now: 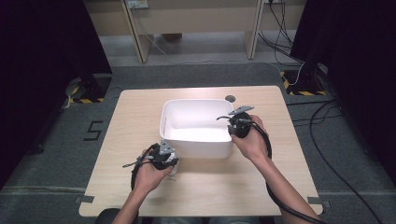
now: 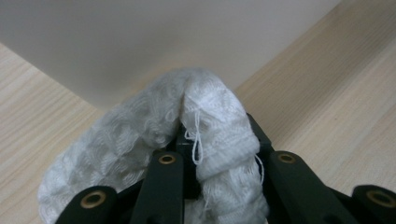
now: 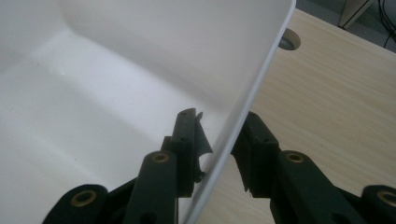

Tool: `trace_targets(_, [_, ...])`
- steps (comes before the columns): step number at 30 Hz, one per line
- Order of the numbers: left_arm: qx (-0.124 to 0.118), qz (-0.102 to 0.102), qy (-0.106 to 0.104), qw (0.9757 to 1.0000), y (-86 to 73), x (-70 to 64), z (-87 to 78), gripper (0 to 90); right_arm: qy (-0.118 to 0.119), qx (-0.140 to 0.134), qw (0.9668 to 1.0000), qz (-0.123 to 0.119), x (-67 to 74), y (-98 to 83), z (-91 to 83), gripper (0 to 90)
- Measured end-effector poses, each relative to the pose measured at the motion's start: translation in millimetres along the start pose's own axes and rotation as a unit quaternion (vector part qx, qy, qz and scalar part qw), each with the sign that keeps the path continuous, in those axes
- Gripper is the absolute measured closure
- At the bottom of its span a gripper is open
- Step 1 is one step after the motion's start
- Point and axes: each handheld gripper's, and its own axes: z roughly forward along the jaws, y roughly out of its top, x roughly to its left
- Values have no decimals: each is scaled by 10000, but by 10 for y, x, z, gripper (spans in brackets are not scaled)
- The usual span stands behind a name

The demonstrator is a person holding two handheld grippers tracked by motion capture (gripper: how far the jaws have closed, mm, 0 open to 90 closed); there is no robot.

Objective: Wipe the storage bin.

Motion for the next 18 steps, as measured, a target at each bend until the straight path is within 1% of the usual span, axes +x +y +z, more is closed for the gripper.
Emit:
trace_targets(8, [26,78,-24,10000,31,-64,51,739,8,13,10000,-5,-4,2,0,706])
trace_targets(15, [-31,3,-44,10000,41,-55,52,741,13,12,10000,10,-9,1,1,706])
trace_targets(18, [-56,34,-47,10000,45,-58,42,744,7,15,10000,6,-6,1,0,706])
